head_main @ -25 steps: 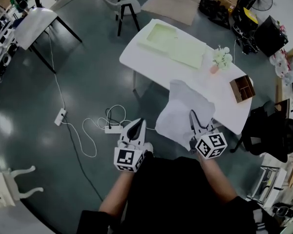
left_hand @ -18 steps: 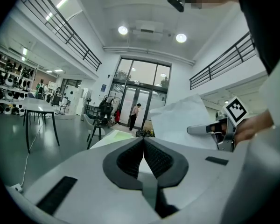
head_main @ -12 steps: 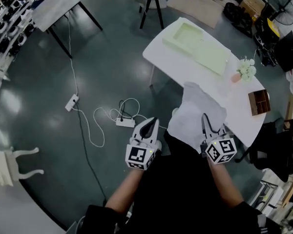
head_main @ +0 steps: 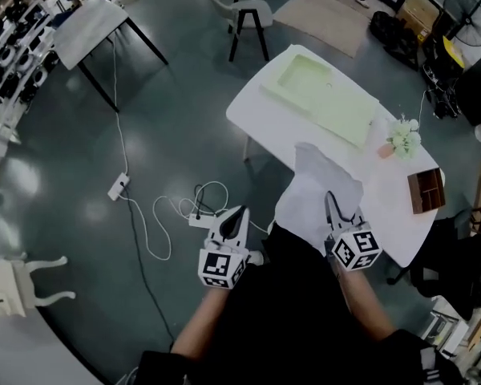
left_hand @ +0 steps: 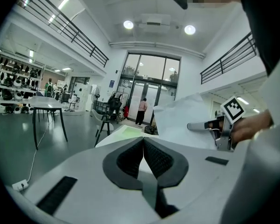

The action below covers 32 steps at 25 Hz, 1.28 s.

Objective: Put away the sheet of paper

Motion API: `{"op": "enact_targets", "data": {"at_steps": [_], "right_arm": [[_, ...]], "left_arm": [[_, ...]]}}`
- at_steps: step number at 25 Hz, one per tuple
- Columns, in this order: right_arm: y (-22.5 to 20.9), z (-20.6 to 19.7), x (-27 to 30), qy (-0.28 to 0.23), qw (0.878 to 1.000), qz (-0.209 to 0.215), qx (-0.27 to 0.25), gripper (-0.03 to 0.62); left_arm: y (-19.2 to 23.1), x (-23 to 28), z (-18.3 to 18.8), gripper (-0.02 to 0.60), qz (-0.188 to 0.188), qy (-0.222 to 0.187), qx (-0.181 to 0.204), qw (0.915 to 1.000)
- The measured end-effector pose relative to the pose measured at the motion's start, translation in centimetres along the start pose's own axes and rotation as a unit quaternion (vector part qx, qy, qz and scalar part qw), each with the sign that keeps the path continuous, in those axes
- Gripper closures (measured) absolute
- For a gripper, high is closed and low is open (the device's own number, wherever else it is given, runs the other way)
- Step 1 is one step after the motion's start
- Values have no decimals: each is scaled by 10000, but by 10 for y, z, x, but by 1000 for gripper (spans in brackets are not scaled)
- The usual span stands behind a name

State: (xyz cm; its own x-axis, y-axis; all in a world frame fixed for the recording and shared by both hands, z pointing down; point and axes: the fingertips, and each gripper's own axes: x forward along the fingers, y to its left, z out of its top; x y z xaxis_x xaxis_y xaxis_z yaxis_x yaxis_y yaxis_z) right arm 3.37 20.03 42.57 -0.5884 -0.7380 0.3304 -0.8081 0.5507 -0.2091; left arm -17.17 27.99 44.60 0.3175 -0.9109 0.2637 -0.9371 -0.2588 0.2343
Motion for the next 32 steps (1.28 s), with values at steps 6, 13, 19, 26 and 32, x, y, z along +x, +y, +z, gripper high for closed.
{"op": "enact_targets", "data": {"at_steps": [6, 13, 19, 26, 32], "right_arm": [[-80, 8, 33, 49, 9981, -380, 489, 595], [-150, 16, 59, 87, 9950, -489, 869, 595], [-188, 16, 89, 0, 9920, -503, 1154, 595], [-227, 21, 112, -16, 9925, -296, 1185, 595], [-258, 6, 124, 41, 9887, -319, 1461, 595]], "left_arm": [[2, 91, 16, 577, -78, 290, 344, 9990], [-19, 188, 46, 577, -342, 387, 701, 9962], [-31, 215, 39, 577, -546, 737, 867, 9920], [-40, 261, 43, 577, -548, 883, 935, 9902], [-39, 281, 39, 577, -475, 1010, 1026, 9884]]}}
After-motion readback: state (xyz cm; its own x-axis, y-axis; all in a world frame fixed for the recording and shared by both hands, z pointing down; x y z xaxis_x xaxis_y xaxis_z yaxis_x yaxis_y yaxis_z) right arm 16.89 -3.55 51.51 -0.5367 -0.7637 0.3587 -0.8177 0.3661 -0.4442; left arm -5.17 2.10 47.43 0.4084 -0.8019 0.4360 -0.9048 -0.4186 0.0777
